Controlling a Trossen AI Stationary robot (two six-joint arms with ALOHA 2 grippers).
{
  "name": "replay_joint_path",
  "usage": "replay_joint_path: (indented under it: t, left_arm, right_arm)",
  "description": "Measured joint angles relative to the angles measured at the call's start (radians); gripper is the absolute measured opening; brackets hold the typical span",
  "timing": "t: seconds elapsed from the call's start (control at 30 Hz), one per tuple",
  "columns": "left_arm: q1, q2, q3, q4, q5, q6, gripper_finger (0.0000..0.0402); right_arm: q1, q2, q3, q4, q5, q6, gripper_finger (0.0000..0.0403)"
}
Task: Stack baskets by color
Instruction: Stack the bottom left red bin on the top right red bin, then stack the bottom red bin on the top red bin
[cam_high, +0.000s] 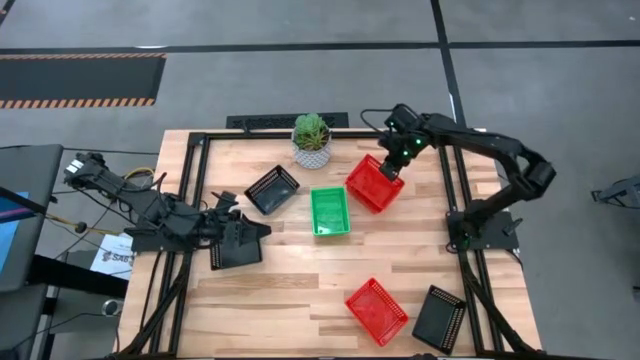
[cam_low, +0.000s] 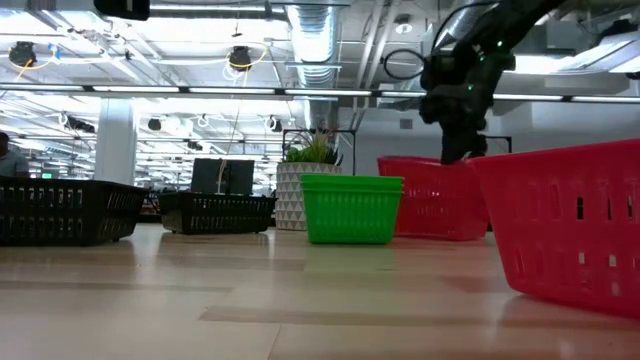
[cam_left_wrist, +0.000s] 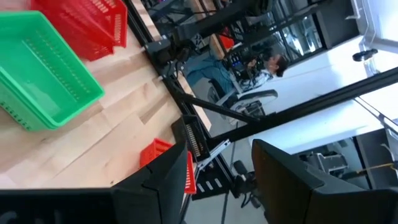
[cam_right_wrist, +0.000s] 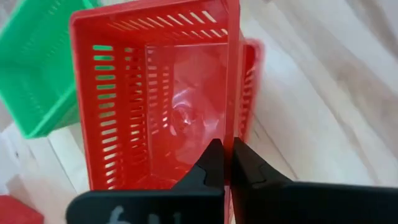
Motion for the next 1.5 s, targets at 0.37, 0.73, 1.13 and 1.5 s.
replay_joint_path:
  t: [0.37, 0.73, 1.13, 1.5]
  left_arm:
    - [0.0, 0.0, 0.0, -0.006, -0.033, 0.006, 0.0169]
    - [0.0, 0.0, 0.0, -0.008, -0.034, 0.006, 0.0169]
    - [0.0, 0.0, 0.0, -0.035, -0.042, 0.005, 0.0169]
    - [0.0, 0.0, 0.0, -0.033, -0.031, 0.005, 0.0169]
  right_arm:
    - [-0.006, 0.085, 0.0, 0.002, -0.006, -0.012, 0.0019]
    - [-0.005, 0.135, -0.001, 0.009, -0.003, -0.033, 0.0043]
    - [-0.021, 0.145, 0.039, -0.018, 0.005, -0.033, 0.0126]
    - [0.023, 0.126, 0.342, -0.42, 0.005, 0.012, 0.0181]
